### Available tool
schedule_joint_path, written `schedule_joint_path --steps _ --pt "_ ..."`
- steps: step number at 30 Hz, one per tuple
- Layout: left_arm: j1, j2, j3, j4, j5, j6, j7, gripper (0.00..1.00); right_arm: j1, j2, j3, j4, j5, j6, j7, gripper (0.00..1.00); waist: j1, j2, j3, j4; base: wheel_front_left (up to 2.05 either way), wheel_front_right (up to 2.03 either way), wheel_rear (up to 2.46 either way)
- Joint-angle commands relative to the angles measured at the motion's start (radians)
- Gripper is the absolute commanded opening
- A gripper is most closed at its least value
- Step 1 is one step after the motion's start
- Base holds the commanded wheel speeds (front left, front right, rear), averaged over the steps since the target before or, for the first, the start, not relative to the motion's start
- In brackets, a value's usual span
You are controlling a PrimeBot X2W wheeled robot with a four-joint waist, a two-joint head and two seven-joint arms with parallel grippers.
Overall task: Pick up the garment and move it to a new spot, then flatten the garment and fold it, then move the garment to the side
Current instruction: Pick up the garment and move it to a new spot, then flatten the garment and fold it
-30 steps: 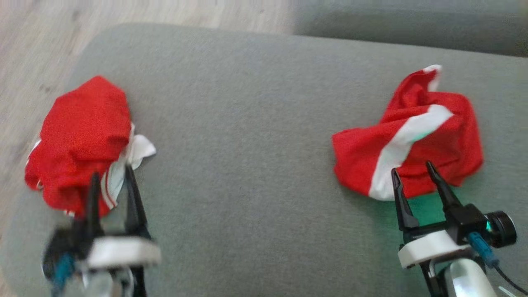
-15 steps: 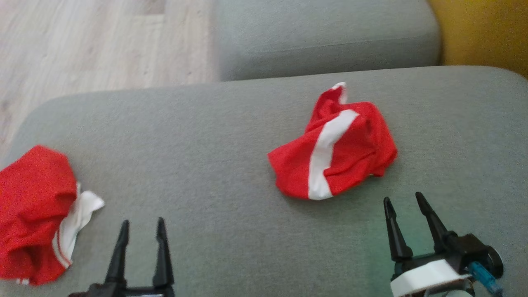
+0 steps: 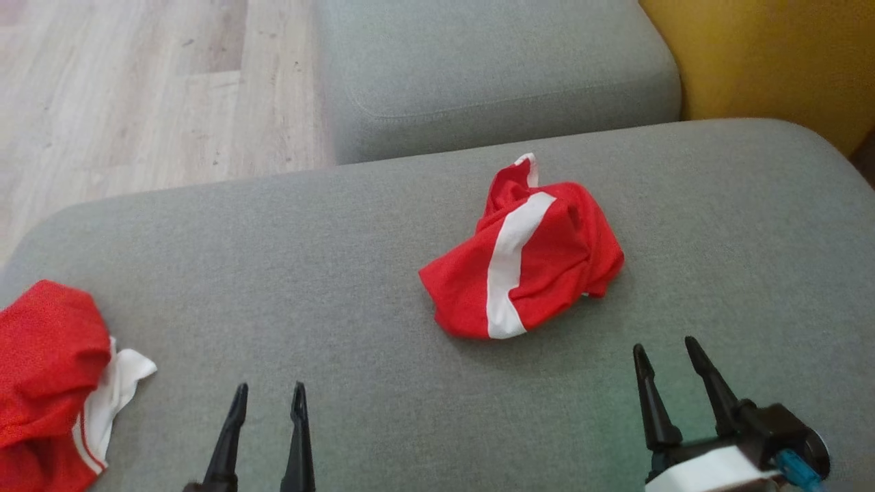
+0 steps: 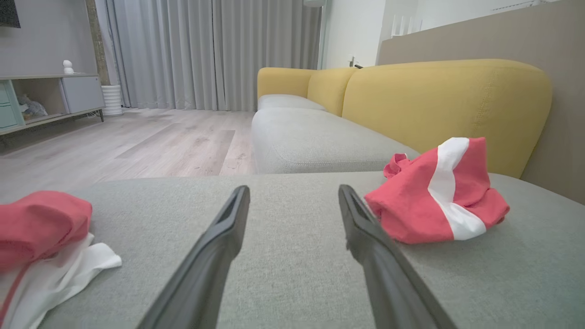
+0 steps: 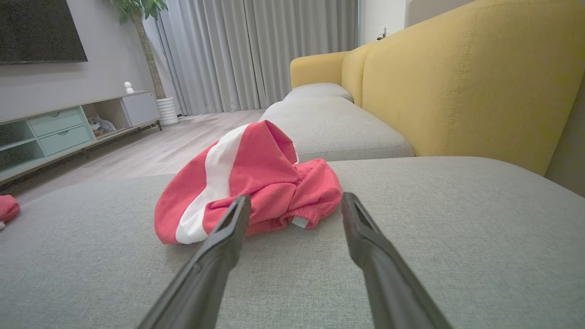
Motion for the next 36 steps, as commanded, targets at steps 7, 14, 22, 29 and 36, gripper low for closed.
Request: schedule_joint_path --steps 7,14,22,29,36 --pt "-0.015 -0.004 0.024 -0.013 -0.008 0.025 -0.009 1.00 0.000 -0.005 0.028 -0.027 0.006 -0.001 -0.003 1.00 0.0001 -0.0001 -0.021 0.027 0.00 0.00 0.00" --pt "-0.004 -0.004 0.020 -0.009 -0.022 0.030 -0.009 1.00 0.010 -0.005 0.037 -0.025 0.007 -0.001 -0.003 1.00 0.0001 -0.0001 -0.033 0.050 0.00 0.00 0.00" --pt "0.002 -0.004 0.019 -0.004 -0.026 0.031 -0.010 1.00 0.016 -0.005 0.041 -0.023 0.008 -0.001 -0.003 1.00 0.0001 -0.0001 -0.041 0.065 0.00 0.00 0.00" --pt "0.004 -0.004 0.020 -0.003 -0.028 0.030 -0.010 1.00 0.019 -0.005 0.044 -0.023 0.010 -0.001 -0.003 1.00 0.0001 -0.0001 -0.041 0.072 0.00 0.00 0.00" --pt "0.003 -0.004 0.010 0.001 -0.028 0.028 -0.010 1.00 0.014 -0.005 0.050 -0.021 0.009 -0.001 -0.003 1.00 0.0001 -0.0001 -0.036 0.069 0.00 0.00 0.00"
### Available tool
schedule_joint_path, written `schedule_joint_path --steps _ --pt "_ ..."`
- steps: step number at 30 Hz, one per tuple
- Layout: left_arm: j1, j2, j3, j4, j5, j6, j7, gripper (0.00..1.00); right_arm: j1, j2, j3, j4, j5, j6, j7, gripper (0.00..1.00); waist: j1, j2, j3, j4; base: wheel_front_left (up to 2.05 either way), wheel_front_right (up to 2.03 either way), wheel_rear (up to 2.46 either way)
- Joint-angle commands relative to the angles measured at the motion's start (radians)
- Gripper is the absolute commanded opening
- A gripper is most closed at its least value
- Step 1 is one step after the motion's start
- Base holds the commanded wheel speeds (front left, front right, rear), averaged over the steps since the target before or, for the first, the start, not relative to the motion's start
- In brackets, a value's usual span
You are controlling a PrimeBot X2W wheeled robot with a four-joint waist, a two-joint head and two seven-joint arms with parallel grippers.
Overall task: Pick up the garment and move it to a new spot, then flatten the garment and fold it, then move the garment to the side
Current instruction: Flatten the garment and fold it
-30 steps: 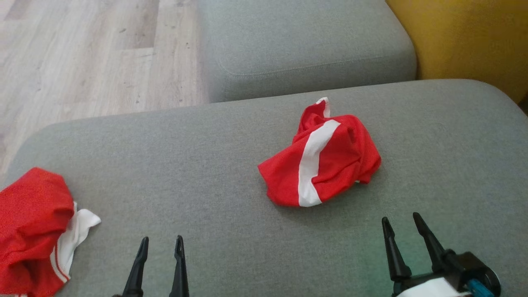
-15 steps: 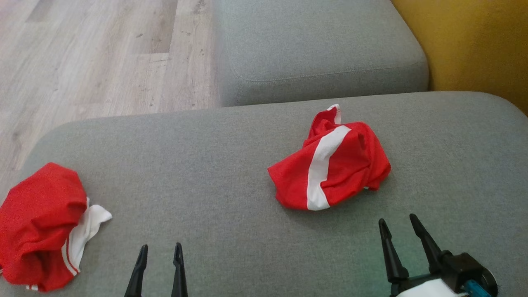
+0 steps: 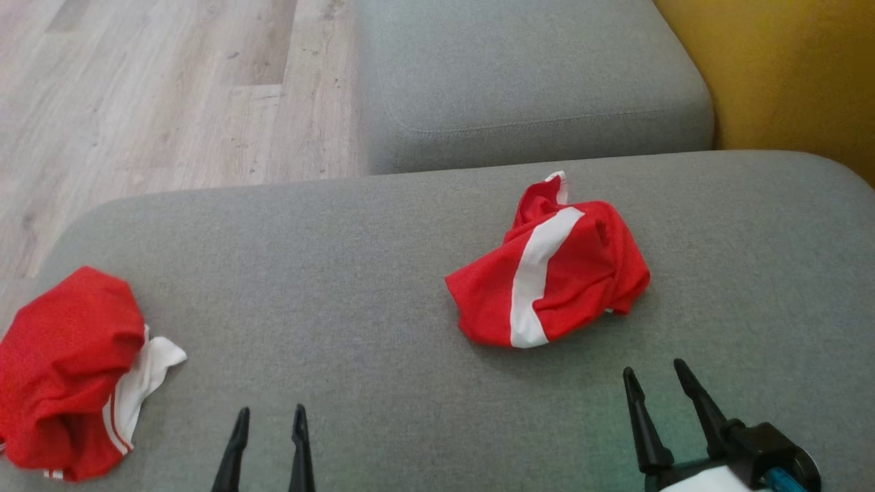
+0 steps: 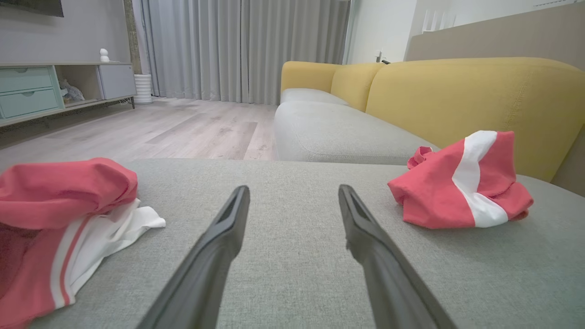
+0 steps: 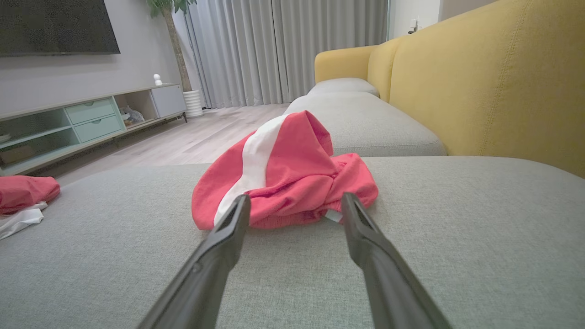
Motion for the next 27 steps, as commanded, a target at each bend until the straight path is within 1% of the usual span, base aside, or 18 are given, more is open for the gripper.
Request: schedule_joint_path --steps 1,7,12,14,16,17,20,23,27 --pt "-0.034 -0.004 0.015 -0.023 -0.004 -0.003 -0.010 1.00 -0.032 -0.005 0.025 -0.026 0.008 -0.001 -0.003 1.00 -0.0001 0.0000 0.004 -0.004 0.00 0.00 0.00" --pt "-0.087 -0.004 -0.052 0.005 0.038 -0.044 -0.010 1.00 -0.052 -0.011 0.045 -0.033 0.006 -0.001 -0.003 1.00 -0.0001 0.0000 0.040 -0.042 0.00 0.00 0.00" --pt "-0.194 -0.004 -0.166 0.054 0.075 -0.085 -0.010 1.00 -0.083 -0.021 0.065 -0.047 0.004 -0.001 -0.003 1.00 -0.0001 0.0000 0.090 -0.105 0.00 0.00 0.00" --pt "-0.251 -0.004 -0.219 0.094 0.099 -0.105 -0.010 1.00 -0.098 -0.024 0.071 -0.055 0.004 -0.001 -0.003 1.00 -0.0001 0.0000 0.114 -0.135 0.00 0.00 0.00" --pt "-0.316 -0.004 -0.266 0.144 0.131 -0.115 -0.010 1.00 -0.115 -0.028 0.082 -0.061 0.004 -0.001 -0.003 1.00 -0.0001 0.0000 0.146 -0.168 0.00 0.00 0.00" --pt "-0.391 -0.004 -0.298 0.205 0.188 -0.097 -0.010 1.00 -0.139 -0.030 0.091 -0.069 0.005 -0.001 -0.003 1.00 -0.0001 0.0000 0.191 -0.201 0.00 0.00 0.00" --pt "-0.505 -0.004 -0.339 0.288 0.247 -0.076 -0.010 1.00 -0.177 -0.028 0.100 -0.076 0.009 -0.001 -0.003 1.00 -0.0001 0.0000 0.254 -0.245 0.00 0.00 0.00" --pt "-0.600 -0.004 -0.381 0.350 0.291 -0.068 -0.010 1.00 -0.203 -0.025 0.103 -0.077 0.013 -0.001 -0.003 1.00 -0.0001 0.0000 0.303 -0.284 0.00 0.00 0.00" --pt "-0.686 -0.002 -0.432 0.408 0.320 -0.071 -0.010 1.00 -0.226 -0.018 0.106 -0.075 0.017 -0.001 -0.003 1.00 -0.0001 0.0000 0.344 -0.324 0.00 0.00 0.00"
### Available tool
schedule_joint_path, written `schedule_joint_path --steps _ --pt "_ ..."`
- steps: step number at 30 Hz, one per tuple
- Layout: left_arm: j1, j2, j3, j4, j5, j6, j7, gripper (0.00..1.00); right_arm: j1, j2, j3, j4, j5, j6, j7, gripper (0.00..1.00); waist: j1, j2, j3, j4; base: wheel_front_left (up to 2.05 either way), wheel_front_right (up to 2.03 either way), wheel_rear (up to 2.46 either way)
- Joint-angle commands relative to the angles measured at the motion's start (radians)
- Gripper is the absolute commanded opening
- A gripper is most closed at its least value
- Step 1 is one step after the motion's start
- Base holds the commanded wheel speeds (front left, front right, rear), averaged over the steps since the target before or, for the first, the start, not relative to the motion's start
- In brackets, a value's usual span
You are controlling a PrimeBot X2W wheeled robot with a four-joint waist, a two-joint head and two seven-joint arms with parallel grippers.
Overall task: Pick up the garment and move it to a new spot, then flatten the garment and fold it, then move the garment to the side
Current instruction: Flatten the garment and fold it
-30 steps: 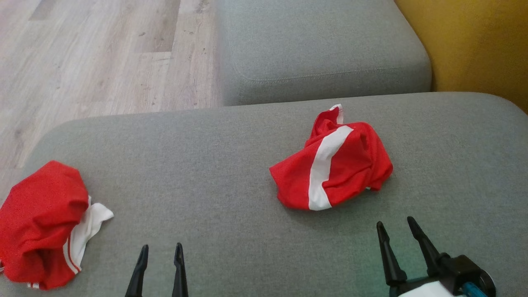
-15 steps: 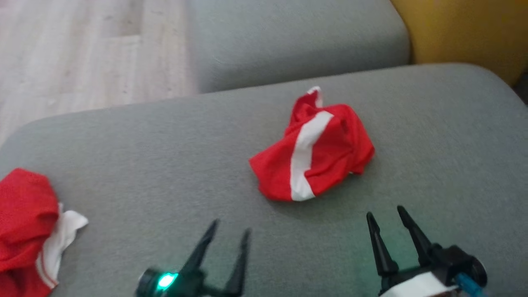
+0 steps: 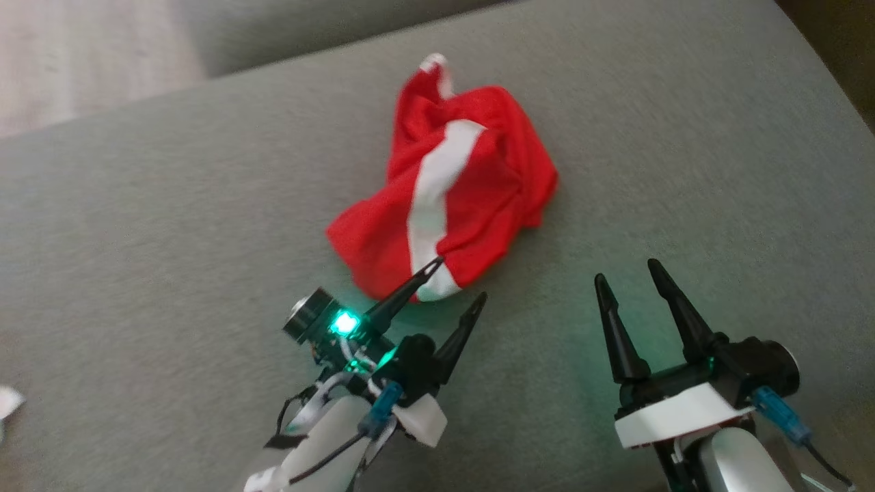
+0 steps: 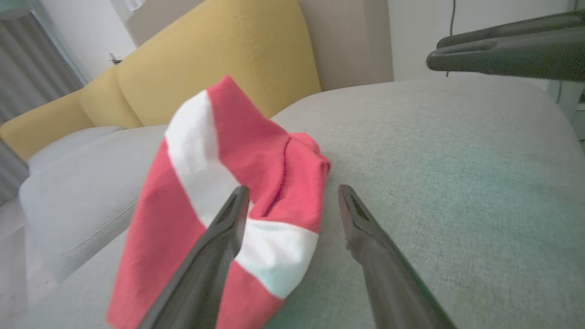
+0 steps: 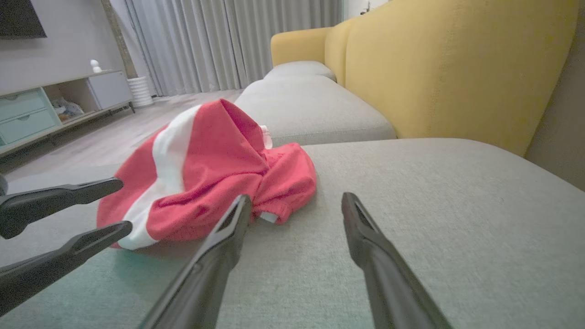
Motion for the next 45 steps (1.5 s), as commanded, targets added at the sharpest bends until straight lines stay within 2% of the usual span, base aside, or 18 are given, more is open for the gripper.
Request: schedule_joint_path --steps 1,4,7,10,14,20,25,28,34,35,36,40,45 --pt "-0.046 0.002 0.006 -0.005 0.013 0.001 -0.009 1.00 -0.033 0.002 0.028 -0.028 0.010 -0.001 -0.004 1.00 -0.0004 0.0000 0.063 -0.067 0.00 0.00 0.00" --pt "-0.078 0.010 -0.009 0.026 0.026 0.013 -0.009 1.00 -0.044 0.005 0.035 -0.027 0.012 -0.001 -0.004 1.00 -0.0004 0.0000 0.077 -0.086 0.00 0.00 0.00" --pt "-0.139 0.035 -0.042 0.061 0.077 0.063 -0.009 1.00 -0.059 0.009 0.041 -0.028 0.015 -0.001 -0.004 1.00 -0.0004 0.0000 0.091 -0.110 0.00 0.00 0.00" --pt "-0.190 0.056 -0.066 0.087 0.107 0.117 -0.009 0.00 -0.068 0.011 0.046 -0.030 0.019 -0.001 -0.004 1.00 -0.0004 0.0000 0.097 -0.129 0.00 0.00 0.00" --pt "-0.239 0.070 -0.096 0.080 0.087 0.124 -0.009 0.00 -0.070 0.013 0.043 -0.032 0.025 -0.001 -0.004 1.00 -0.0004 0.0000 0.094 -0.138 0.00 0.00 0.00" --pt "-0.301 0.068 -0.124 -0.228 -0.020 0.108 -0.009 0.00 -0.047 0.013 0.018 -0.032 0.031 -0.001 -0.004 1.00 -0.0004 0.0000 0.060 -0.096 0.00 0.00 0.00" --pt "-0.355 0.103 -0.030 -0.410 -0.147 0.072 -0.009 0.00 -0.037 0.013 0.009 -0.030 0.021 -0.001 -0.004 1.00 -0.0004 0.0000 0.015 -0.044 0.00 0.00 0.00" --pt "-0.383 0.142 0.068 -0.416 -0.241 0.041 -0.009 0.00 -0.036 0.013 0.009 -0.034 0.015 -0.001 -0.004 1.00 -0.0004 0.0000 0.001 -0.018 0.00 0.00 0.00" --pt "-0.404 0.275 0.194 -0.264 -0.328 0.011 0.069 0.00 -0.036 0.013 0.011 -0.038 0.017 -0.001 -0.004 1.00 -0.0004 0.0000 0.011 0.011 0.00 0.00 0.00" --pt "-0.398 0.291 0.210 -0.229 -0.336 0.017 0.075 0.29 -0.035 0.013 0.012 -0.036 0.018 -0.001 -0.004 1.00 -0.0004 0.0000 0.015 0.015 0.00 0.00 0.00" --pt "-0.390 0.304 0.223 -0.190 -0.342 0.024 0.078 1.00 -0.034 0.013 0.015 -0.034 0.018 -0.001 -0.004 1.00 -0.0004 0.0000 0.018 0.018 0.00 0.00 0.00" --pt "-0.336 0.306 0.259 -0.069 -0.372 0.060 0.047 1.00 -0.031 0.013 0.014 -0.031 0.019 -0.001 -0.004 1.00 -0.0004 0.0000 0.025 0.031 0.00 0.00 0.00" --pt "-0.229 0.234 0.264 -0.065 -0.406 0.087 -0.001 1.00 -0.024 0.013 -0.001 -0.029 0.007 -0.001 -0.004 1.00 -0.0004 0.0000 0.022 0.066 0.00 0.00 0.00"
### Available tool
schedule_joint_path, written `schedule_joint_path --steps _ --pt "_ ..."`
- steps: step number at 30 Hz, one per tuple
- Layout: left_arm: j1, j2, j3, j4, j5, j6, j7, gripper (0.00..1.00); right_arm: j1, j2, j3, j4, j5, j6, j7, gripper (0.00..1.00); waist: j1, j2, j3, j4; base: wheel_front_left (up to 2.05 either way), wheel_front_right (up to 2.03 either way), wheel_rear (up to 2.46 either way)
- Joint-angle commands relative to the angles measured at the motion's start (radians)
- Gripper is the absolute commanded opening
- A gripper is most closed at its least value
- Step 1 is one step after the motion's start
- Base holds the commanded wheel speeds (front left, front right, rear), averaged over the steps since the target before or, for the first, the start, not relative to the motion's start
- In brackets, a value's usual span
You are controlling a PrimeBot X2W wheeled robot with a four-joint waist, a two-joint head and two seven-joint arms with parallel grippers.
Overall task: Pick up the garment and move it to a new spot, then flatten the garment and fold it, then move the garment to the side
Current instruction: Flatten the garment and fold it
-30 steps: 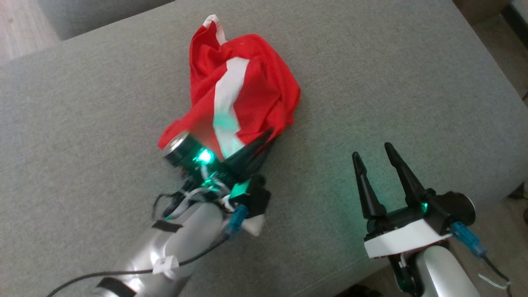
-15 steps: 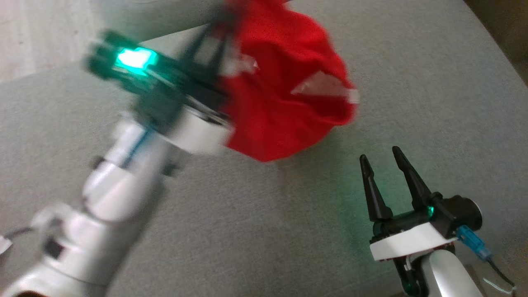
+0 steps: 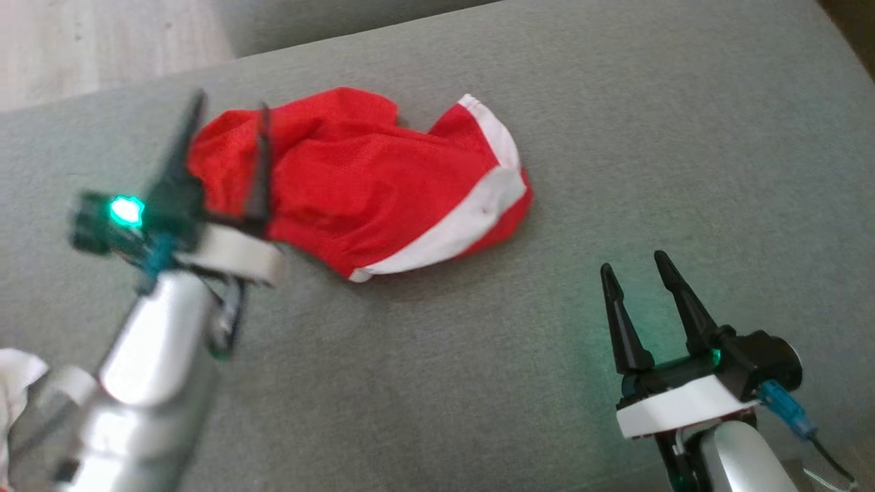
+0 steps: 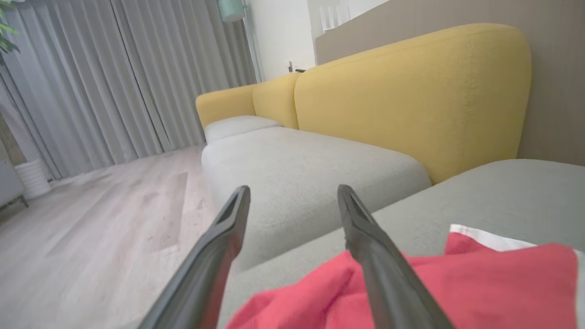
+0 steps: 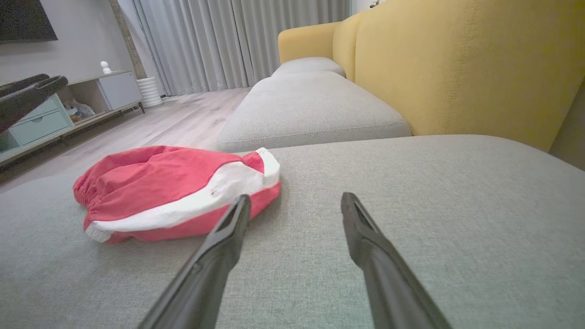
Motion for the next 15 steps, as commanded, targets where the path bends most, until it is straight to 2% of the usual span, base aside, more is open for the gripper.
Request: schedule_joint_path --steps 1,2,4,9,11,15 --pt "0.018 -0.010 0.032 -0.059 -0.011 0.009 -0.016 1.00 -0.009 -0.002 0.016 -0.027 -0.011 -0.001 -0.004 1.00 0.0000 0.0000 -0.002 0.021 0.00 0.00 0.00" --pt "0.018 -0.010 0.032 -0.059 -0.011 0.009 -0.016 1.00 -0.009 -0.002 0.016 -0.027 -0.011 -0.001 -0.004 1.00 0.0000 0.0000 -0.002 0.021 0.00 0.00 0.00" --pt "0.081 -0.046 0.024 -0.104 -0.016 0.010 -0.019 1.00 -0.010 -0.002 0.013 -0.026 -0.015 -0.001 -0.004 1.00 0.0000 0.0000 -0.001 0.034 0.00 0.00 0.00" --pt "0.268 -0.122 -0.014 -0.230 -0.010 -0.035 -0.020 1.00 -0.011 -0.002 0.017 -0.025 -0.018 -0.001 -0.004 1.00 0.0000 0.0000 -0.001 0.054 0.00 0.00 0.00" --pt "0.330 -0.143 -0.036 -0.224 -0.013 -0.058 -0.020 1.00 -0.009 -0.003 0.019 -0.025 -0.018 -0.001 -0.004 1.00 0.0000 0.0000 -0.002 0.060 0.00 0.00 0.00" --pt "0.378 -0.173 -0.075 -0.103 -0.056 -0.116 -0.019 1.00 -0.008 -0.009 0.028 -0.023 -0.018 -0.001 -0.004 1.00 0.0000 0.0000 0.000 0.064 0.00 0.00 0.00"
